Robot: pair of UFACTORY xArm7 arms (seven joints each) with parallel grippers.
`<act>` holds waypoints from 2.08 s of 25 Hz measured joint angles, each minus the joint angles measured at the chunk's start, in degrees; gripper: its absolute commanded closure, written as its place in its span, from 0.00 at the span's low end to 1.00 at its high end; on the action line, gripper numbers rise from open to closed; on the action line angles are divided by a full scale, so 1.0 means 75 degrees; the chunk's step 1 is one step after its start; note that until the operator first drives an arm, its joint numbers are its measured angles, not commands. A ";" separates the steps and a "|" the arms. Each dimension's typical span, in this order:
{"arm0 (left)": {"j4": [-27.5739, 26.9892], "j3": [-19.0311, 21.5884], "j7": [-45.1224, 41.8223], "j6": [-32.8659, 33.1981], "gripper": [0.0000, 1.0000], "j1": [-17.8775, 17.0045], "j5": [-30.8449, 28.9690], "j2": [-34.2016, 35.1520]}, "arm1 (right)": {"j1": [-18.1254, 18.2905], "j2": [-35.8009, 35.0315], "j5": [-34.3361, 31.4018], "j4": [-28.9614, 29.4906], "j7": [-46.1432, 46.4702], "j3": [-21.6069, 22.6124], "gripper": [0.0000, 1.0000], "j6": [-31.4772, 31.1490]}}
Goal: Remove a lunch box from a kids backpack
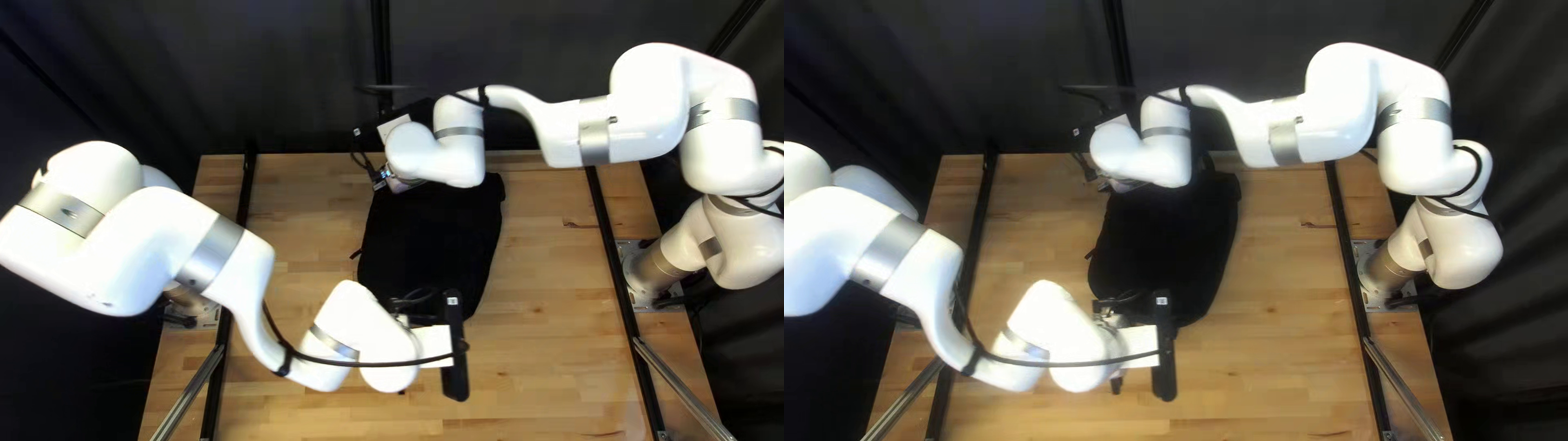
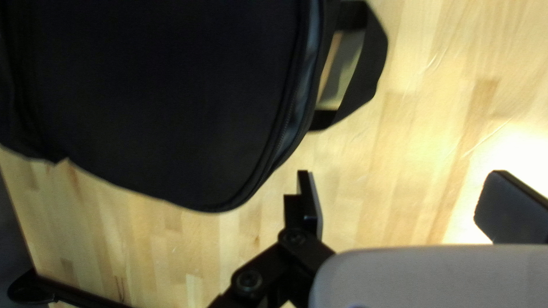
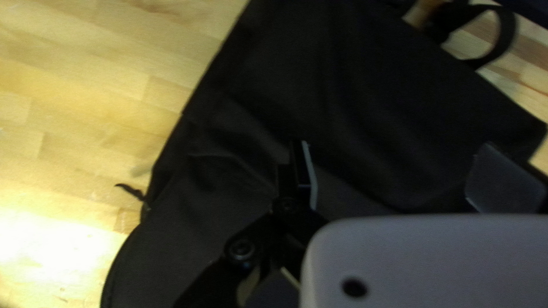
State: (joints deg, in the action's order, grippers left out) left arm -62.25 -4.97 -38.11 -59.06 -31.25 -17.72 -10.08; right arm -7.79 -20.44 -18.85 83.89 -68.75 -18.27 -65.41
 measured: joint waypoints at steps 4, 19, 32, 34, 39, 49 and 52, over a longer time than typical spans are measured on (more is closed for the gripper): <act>0.0914 -0.0024 -0.0163 0.0303 0.00 -0.0002 -0.0167 0.0547 | -0.0173 0.0952 -0.0314 -0.0990 -0.0596 -0.0092 0.00 -0.0230; 0.2894 -0.0480 -0.0121 0.1706 0.00 0.0422 -0.1423 0.1411 | -0.0961 0.2664 -0.0696 -0.2713 -0.3172 0.0425 0.00 -0.1642; 0.2805 -0.0389 -0.0567 0.1778 1.00 0.0245 -0.3043 0.0868 | -0.1443 0.3325 -0.1031 -0.2962 -0.3787 0.0967 0.00 -0.2501; 0.2872 -0.0362 -0.0811 0.1721 1.00 0.0185 -0.3362 0.0856 | -0.1499 0.3421 -0.1089 -0.2949 -0.3882 0.1048 0.00 -0.2697; 0.3021 -0.0411 -0.1181 0.1712 1.00 0.0175 -0.4014 0.0884 | -0.1605 0.3688 -0.1265 -0.3099 -0.4096 0.1208 0.00 -0.2886; 0.2654 -0.0264 -0.2072 0.1480 1.00 -0.0009 -0.3985 0.0845 | -0.1474 0.4336 -0.1526 -0.4618 -0.4385 0.1021 0.00 -0.1544; 0.2448 -0.0228 -0.2491 0.1461 1.00 -0.0049 -0.3695 0.0795 | -0.1375 0.4418 -0.1455 -0.4744 -0.4402 0.0900 0.00 -0.1401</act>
State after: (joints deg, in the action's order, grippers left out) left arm -43.88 -6.68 -56.79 -48.10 -31.62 -45.43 -4.12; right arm -18.10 12.70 -29.77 48.31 -101.77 -11.52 -75.92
